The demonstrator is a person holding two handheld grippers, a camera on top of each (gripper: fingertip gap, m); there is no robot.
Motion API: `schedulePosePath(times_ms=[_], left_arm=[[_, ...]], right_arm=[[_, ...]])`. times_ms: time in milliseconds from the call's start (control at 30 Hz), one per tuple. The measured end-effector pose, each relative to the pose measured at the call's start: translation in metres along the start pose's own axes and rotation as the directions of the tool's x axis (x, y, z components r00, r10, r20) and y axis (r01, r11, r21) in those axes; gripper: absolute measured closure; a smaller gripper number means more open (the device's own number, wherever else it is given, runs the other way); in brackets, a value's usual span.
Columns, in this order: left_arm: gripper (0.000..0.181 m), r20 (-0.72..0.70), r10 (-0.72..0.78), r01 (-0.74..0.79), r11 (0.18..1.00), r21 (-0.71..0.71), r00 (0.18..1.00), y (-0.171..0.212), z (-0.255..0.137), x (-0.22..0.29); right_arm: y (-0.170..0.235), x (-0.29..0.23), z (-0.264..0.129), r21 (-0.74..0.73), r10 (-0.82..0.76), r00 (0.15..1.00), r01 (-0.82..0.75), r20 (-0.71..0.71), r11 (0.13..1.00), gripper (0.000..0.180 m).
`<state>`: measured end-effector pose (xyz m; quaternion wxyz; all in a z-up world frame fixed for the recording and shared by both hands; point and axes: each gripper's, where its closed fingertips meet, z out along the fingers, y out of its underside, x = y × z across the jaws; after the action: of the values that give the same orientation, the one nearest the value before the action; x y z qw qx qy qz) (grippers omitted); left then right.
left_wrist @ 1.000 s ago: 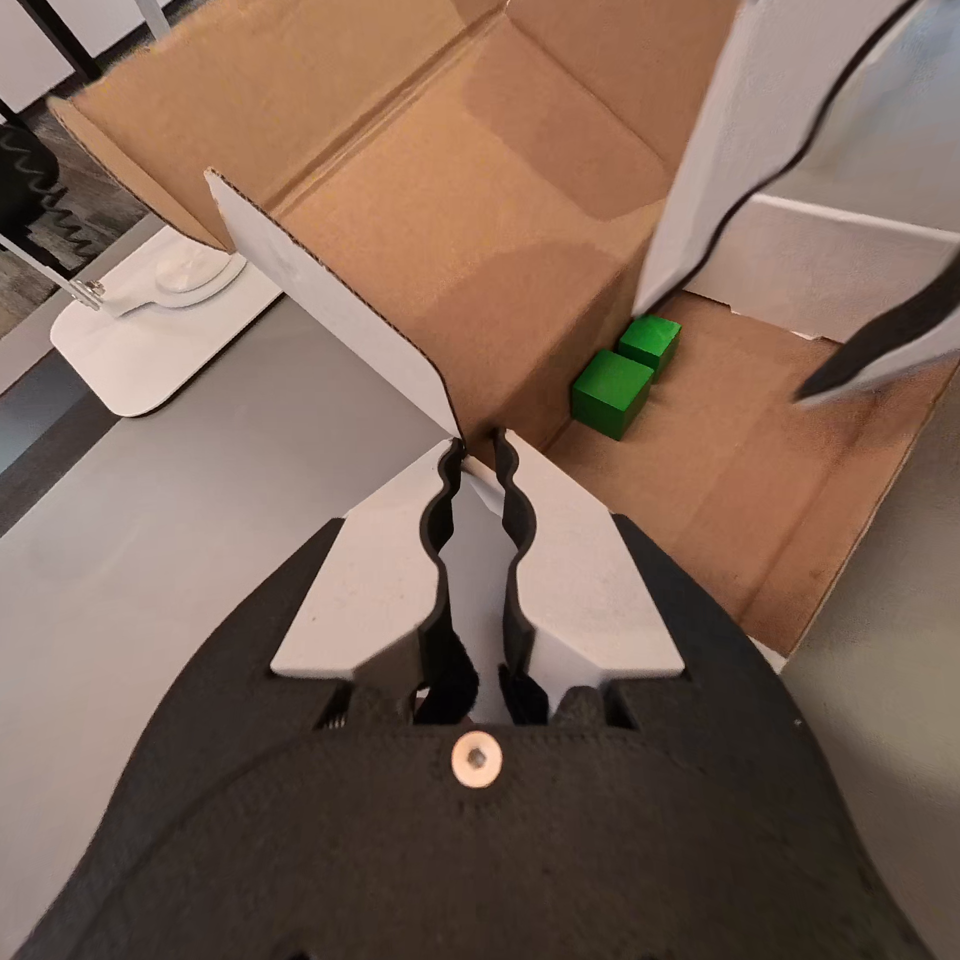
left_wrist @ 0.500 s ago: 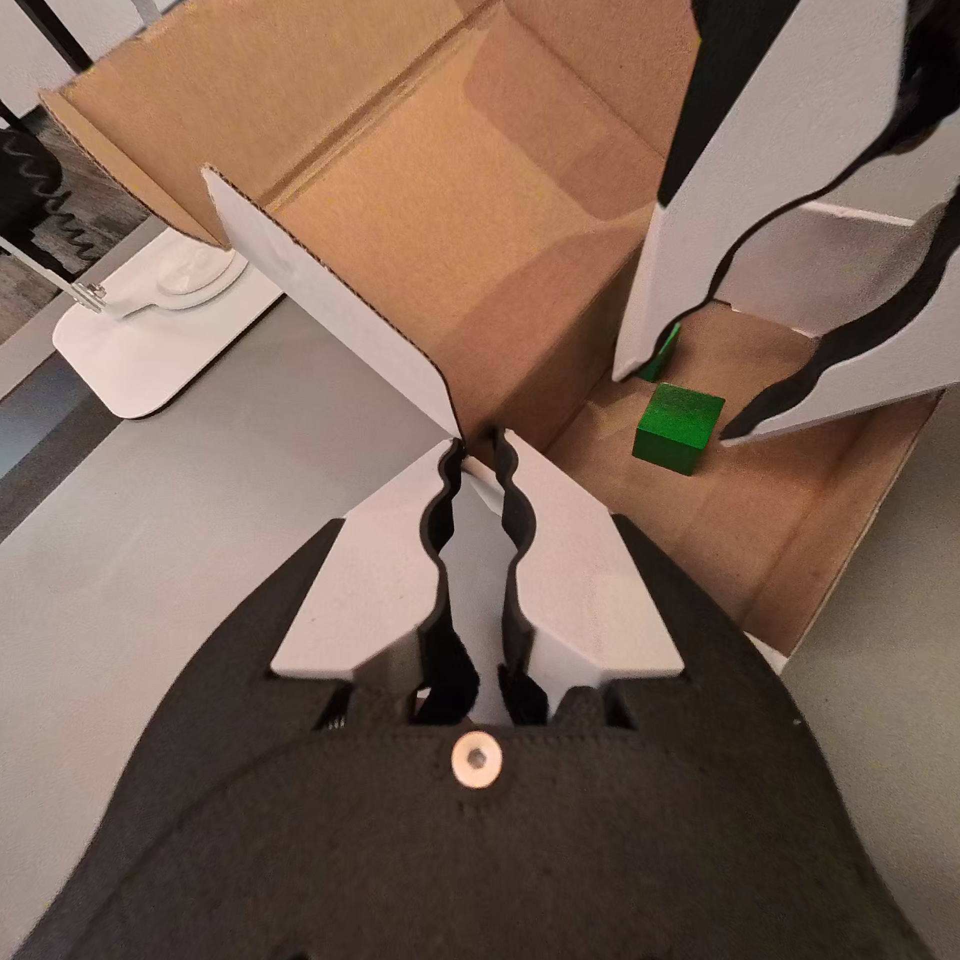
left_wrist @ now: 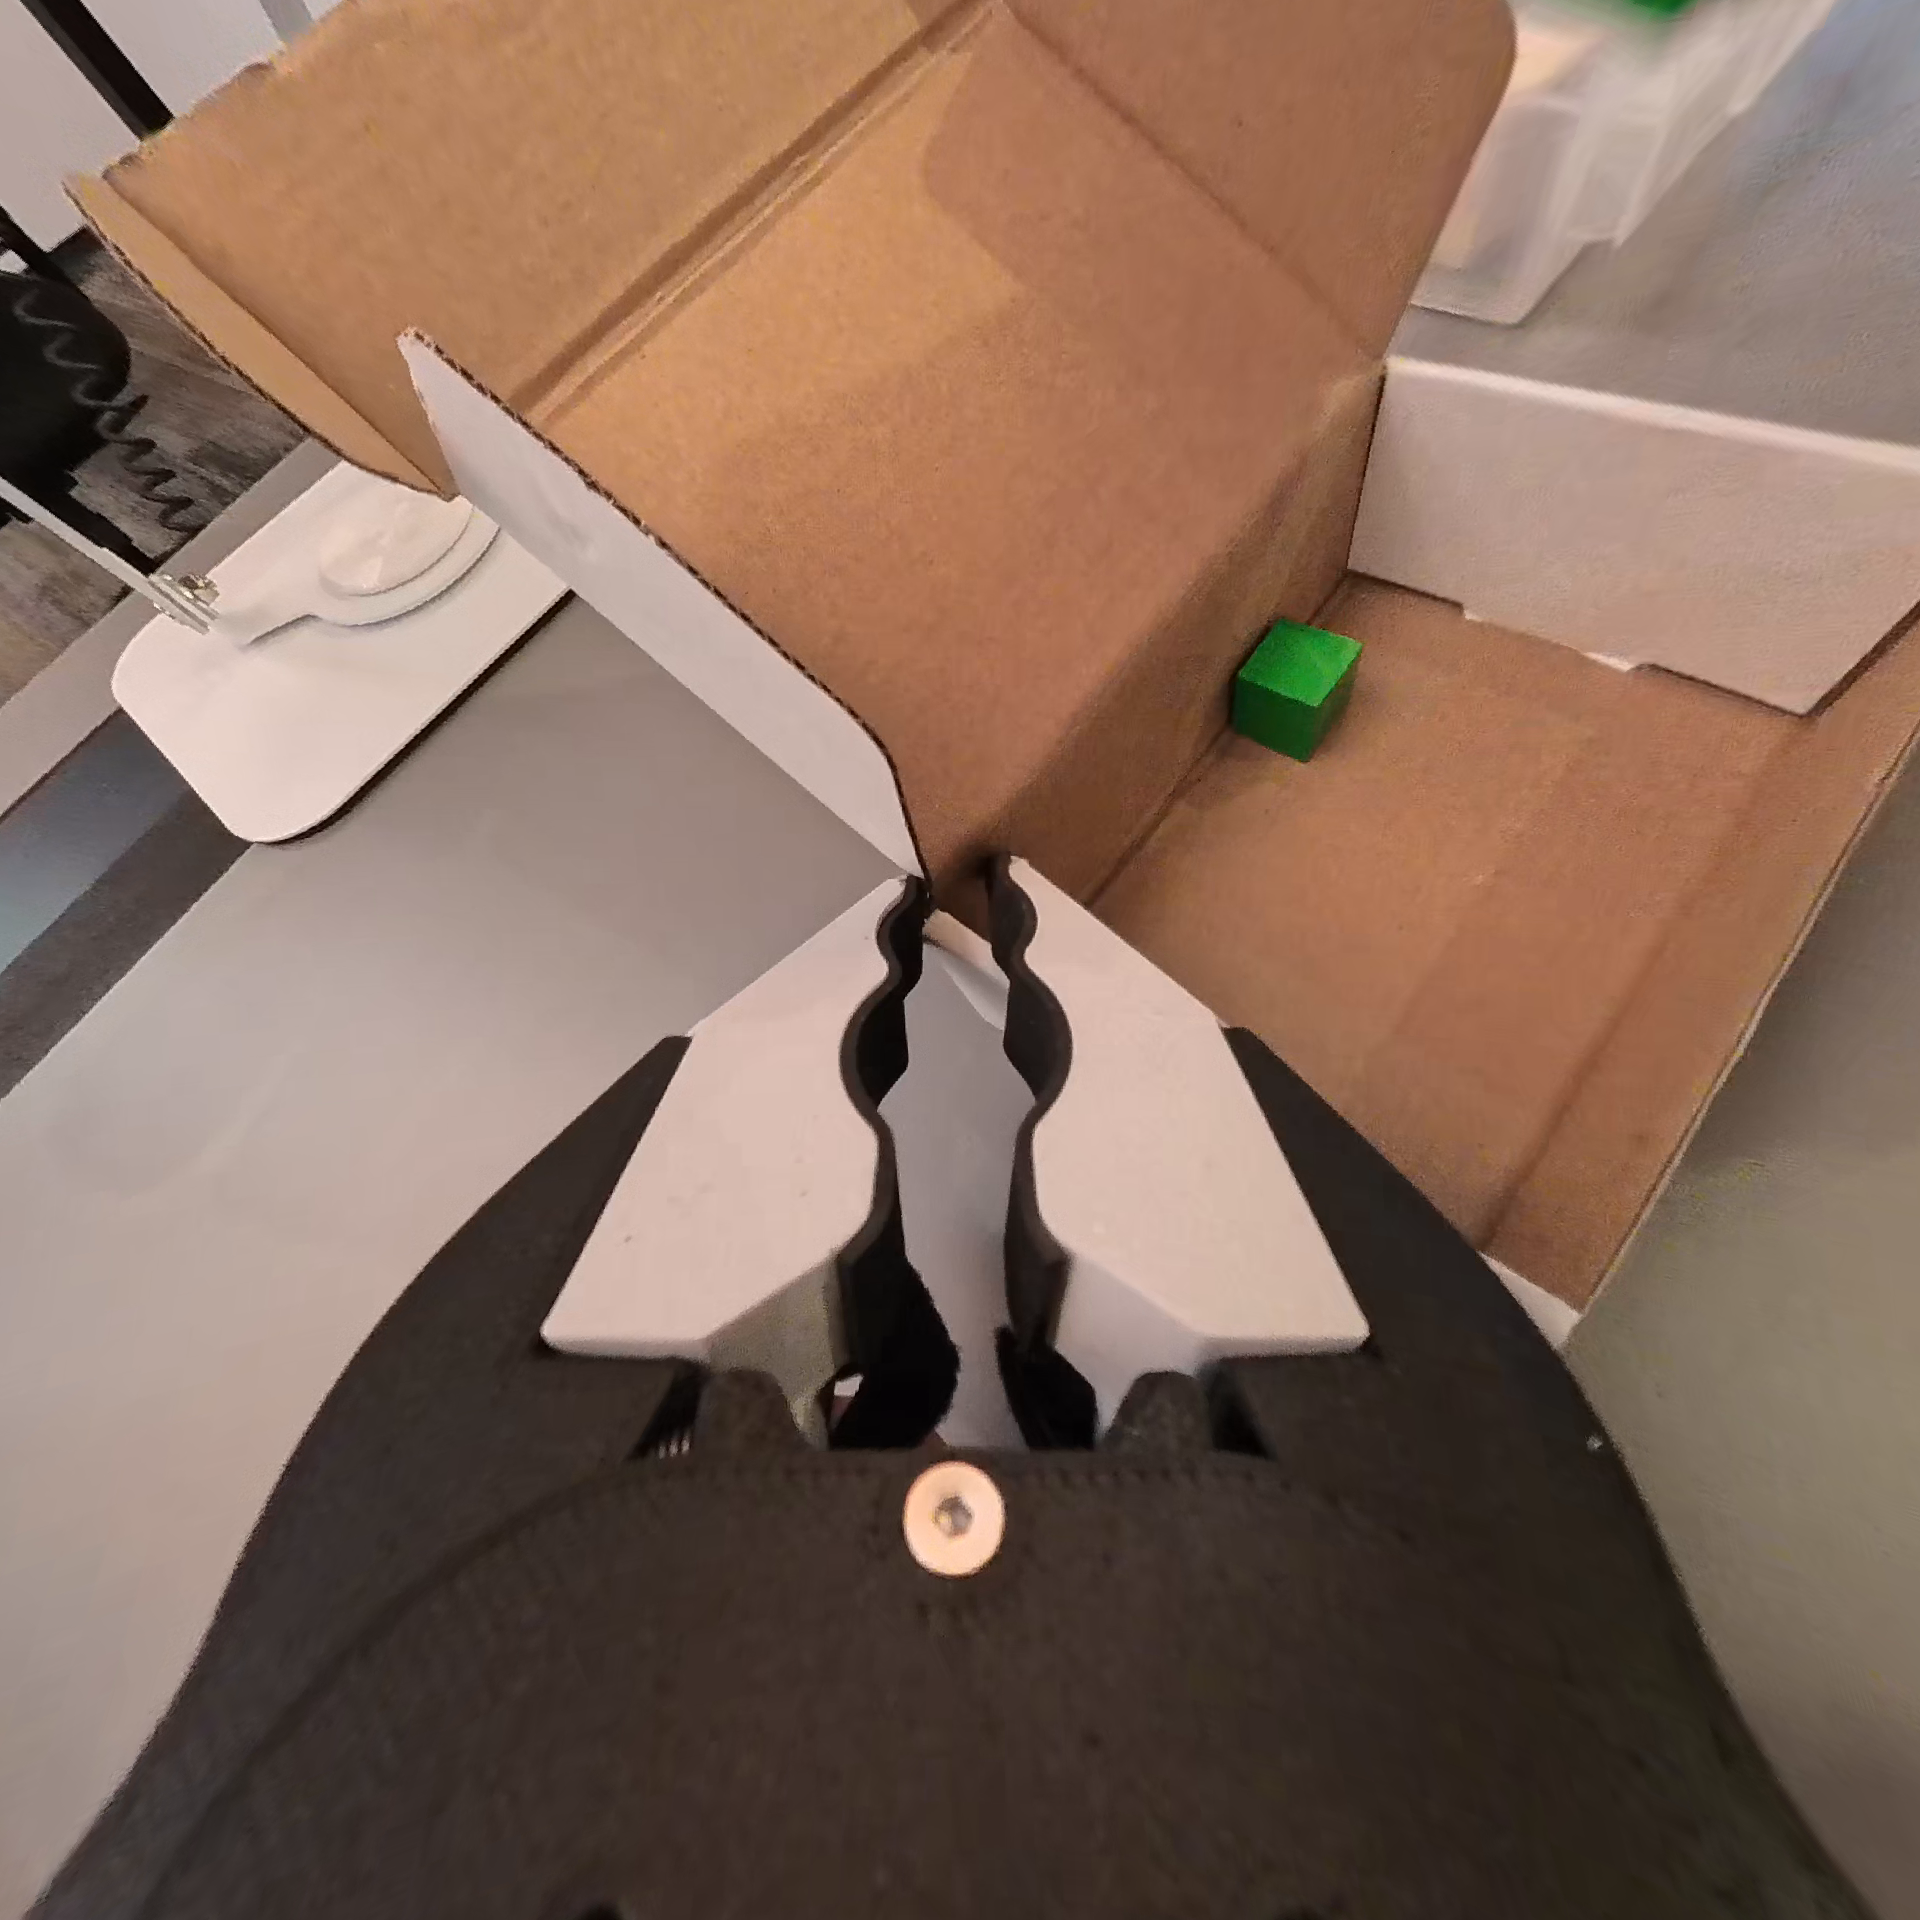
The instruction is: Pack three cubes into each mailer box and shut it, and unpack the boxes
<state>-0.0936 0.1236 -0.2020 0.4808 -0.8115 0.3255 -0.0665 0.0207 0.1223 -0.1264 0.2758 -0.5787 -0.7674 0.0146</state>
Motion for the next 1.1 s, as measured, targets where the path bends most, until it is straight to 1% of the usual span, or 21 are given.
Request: schedulePosePath(times_ms=[67, 133, 200, 300, 433, 533, 600, 700, 800, 833, 867, 933, 967, 1000, 1033, 1100], left_arm=[[0.170, -0.001, -0.002, 0.002, 1.000, -0.001, 1.000, 0.000, 0.000, 0.000], [0.170, -0.002, -0.004, 0.004, 1.000, -0.001, 1.000, -0.001, 0.000, 0.000], [0.170, -0.002, -0.004, 0.004, 1.000, -0.001, 1.000, -0.001, 0.001, 0.000], [0.170, 0.001, -0.004, 0.004, 1.000, -0.001, 1.000, -0.001, 0.001, 0.000], [0.170, 0.000, -0.008, 0.008, 1.000, -0.001, 1.000, -0.001, 0.001, 0.000], [0.170, -0.002, -0.009, 0.009, 1.000, 0.000, 1.000, -0.001, 0.001, 0.000], [0.170, -0.004, -0.012, 0.012, 1.000, 0.001, 1.000, -0.001, 0.001, 0.000], [0.170, -0.003, -0.008, 0.008, 1.000, 0.000, 1.000, -0.001, 0.001, 0.000], [0.170, -0.004, -0.008, 0.008, 1.000, 0.001, 1.000, -0.001, 0.001, 0.000], [0.170, -0.004, -0.008, 0.008, 1.000, 0.000, 1.000, -0.001, 0.001, 0.000], [0.170, -0.004, -0.009, 0.009, 1.000, 0.000, 1.000, -0.001, 0.001, 0.000], [0.170, -0.003, -0.009, 0.009, 1.000, 0.000, 1.000, -0.001, 0.001, 0.000], [0.170, -0.003, -0.008, 0.008, 1.000, 0.001, 1.000, -0.001, 0.001, 0.000], [0.170, -0.002, -0.008, 0.008, 1.000, 0.001, 1.000, -0.001, 0.001, 0.000], [0.170, -0.001, -0.007, 0.007, 1.000, 0.000, 1.000, -0.001, 0.001, 0.001], [0.170, 0.003, -0.004, 0.004, 1.000, 0.000, 1.000, -0.001, 0.001, 0.001]], right_arm=[[0.039, 0.024, -0.027, -0.046, 0.069, 0.996, -0.072, -0.063, 0.996, 0.153], [0.094, 0.048, -0.042, -0.168, 0.119, 0.984, -0.141, -0.131, 0.976, 0.153], [0.143, 0.056, -0.042, -0.264, 0.173, 0.977, -0.201, -0.124, 0.943, 0.153], [0.195, 0.051, -0.025, -0.367, 0.217, 0.973, -0.228, -0.072, 0.902, 0.153], [0.240, 0.037, 0.004, -0.471, 0.244, 0.970, -0.214, 0.002, 0.856, 0.153], [0.249, 0.032, 0.019, -0.476, 0.268, 0.963, -0.220, 0.036, 0.852, 0.153], [0.251, 0.033, 0.024, -0.468, 0.280, 0.959, -0.233, 0.034, 0.853, 0.152], [0.246, 0.033, 0.021, -0.451, 0.290, 0.956, -0.242, 0.038, 0.859, 0.142], [0.228, 0.044, -0.003, -0.423, 0.250, 0.967, -0.246, -0.047, 0.872, 0.142], [0.212, 0.048, -0.015, -0.394, 0.212, 0.973, -0.231, -0.091, 0.890, 0.142], [0.185, 0.049, -0.026, -0.331, 0.178, 0.978, -0.206, -0.112, 0.921, 0.143], [0.112, 0.031, -0.039, -0.128, 0.128, 0.990, -0.134, -0.061, 0.983, 0.148], [0.077, 0.017, -0.041, -0.045, 0.087, 0.996, -0.087, -0.019, 0.995, 0.149], [0.050, 0.002, -0.037, -0.005, 0.034, 0.999, -0.034, 0.019, 0.999, 0.149], [0.032, -0.013, -0.029, -0.004, -0.024, 0.999, 0.024, 0.045, 1.000, 0.147], [0.010, -0.032, -0.004, -0.044, -0.113, 0.991, 0.117, 0.075, 0.992, 0.145]])
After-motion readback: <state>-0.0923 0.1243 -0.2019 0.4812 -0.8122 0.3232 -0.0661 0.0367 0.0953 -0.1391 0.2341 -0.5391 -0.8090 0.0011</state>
